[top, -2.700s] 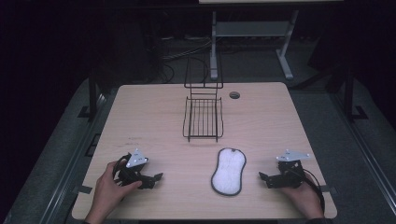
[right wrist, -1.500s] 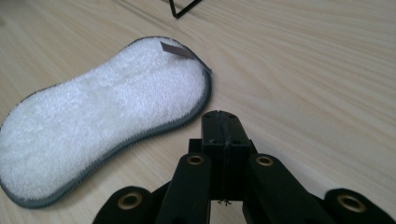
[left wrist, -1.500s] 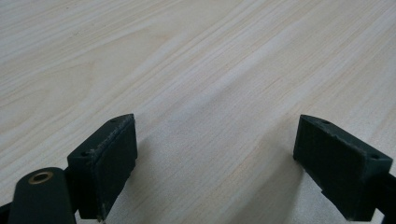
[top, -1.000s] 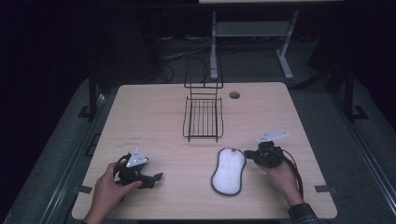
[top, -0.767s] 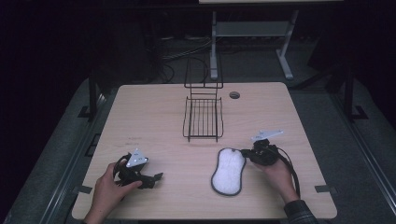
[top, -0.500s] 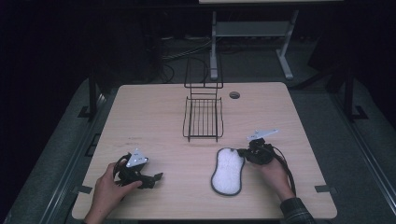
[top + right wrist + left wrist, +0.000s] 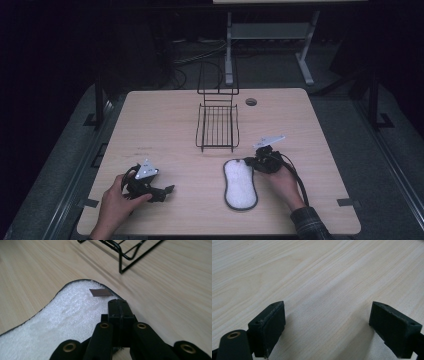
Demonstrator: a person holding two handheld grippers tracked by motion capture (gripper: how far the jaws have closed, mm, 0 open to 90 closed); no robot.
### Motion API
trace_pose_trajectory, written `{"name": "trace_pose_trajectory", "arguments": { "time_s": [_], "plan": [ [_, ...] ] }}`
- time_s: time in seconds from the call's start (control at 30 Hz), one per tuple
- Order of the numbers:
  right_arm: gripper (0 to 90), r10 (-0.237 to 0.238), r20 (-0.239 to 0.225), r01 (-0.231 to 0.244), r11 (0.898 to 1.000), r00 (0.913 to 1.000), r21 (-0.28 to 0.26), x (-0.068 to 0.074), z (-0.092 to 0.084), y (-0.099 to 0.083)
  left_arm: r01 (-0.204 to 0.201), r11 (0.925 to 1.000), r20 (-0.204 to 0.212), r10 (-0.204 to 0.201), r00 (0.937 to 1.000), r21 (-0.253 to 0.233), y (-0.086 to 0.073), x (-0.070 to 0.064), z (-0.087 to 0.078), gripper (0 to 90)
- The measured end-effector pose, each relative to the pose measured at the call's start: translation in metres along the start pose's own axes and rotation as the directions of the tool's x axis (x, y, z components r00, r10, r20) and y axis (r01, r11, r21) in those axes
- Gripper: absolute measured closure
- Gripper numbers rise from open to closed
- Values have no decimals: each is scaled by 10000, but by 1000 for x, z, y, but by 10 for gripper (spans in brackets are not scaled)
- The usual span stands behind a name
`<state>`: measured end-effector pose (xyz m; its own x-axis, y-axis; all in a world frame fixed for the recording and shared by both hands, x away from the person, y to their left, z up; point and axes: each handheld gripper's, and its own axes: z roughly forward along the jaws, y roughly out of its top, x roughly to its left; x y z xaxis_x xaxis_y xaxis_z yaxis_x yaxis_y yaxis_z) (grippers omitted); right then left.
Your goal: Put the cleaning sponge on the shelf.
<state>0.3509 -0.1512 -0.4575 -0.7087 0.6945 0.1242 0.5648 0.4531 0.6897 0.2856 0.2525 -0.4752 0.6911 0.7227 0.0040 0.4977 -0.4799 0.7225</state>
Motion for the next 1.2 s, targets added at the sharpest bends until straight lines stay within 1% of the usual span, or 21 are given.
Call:
{"name": "trace_pose_trajectory", "arguments": {
  "time_s": [0.07,0.2,0.23,0.37,0.4,0.43,0.5,0.53,0.57,0.63,0.77,0.9,1.1,1.2],
  "plan": [
    [895,-82,-78,81,10000,9999,-40,3,2,2,-2,10000,0,2,10000,0,0,0,0,127],
    [895,-145,-186,142,9998,9997,-155,8,-1,3,0,10000,2,0,10000,4,0,0,0,127],
    [895,-200,-270,193,9995,9994,-259,12,-8,3,4,10000,5,-4,10000,-7,0,0,0,127],
    [895,-368,-431,350,9985,9984,-423,19,-19,1,0,10000,-3,0,10000,-25,0,0,0,127],
    [895,-368,-431,350,9985,9984,-423,19,-19,1,0,10000,-3,0,10000,-25,0,0,0,127],
    [894,-429,-558,397,9976,9975,-564,24,-27,-3,0,10000,-3,0,10000,-26,0,0,0,127],
    [894,-462,-648,424,9974,9968,-587,29,-32,-8,12,10000,6,-12,10000,-15,0,0,0,127],
    [894,-462,-648,424,9974,9968,-587,29,-32,-8,12,10000,6,-12,10000,-15,0,0,0,128],
    [895,-588,-769,539,9965,9953,-642,37,-38,-15,-7,10000,2,7,10000,-1,0,0,0,128],
    [895,-611,-862,550,9959,9944,-714,43,-44,-20,-17,10000,0,17,10000,7,0,0,0,127],
    [894,-693,-1093,625,9959,9916,-650,56,-50,-31,-40,10000,-5,40,10000,8,0,0,0,127],
    [894,-714,-1311,666,9970,9888,-405,65,-49,-42,-43,10000,-5,43,10000,7,0,0,0,127],
    [895,-810,-1467,778,9966,9859,-275,73,-48,-48,-43,10000,-7,43,10000,7,0,0,0,127],
    [895,-893,-1513,899,9959,9844,-29,76,-44,-49,-41,10000,-6,41,10000,7,0,0,0,127]
  ]
}}
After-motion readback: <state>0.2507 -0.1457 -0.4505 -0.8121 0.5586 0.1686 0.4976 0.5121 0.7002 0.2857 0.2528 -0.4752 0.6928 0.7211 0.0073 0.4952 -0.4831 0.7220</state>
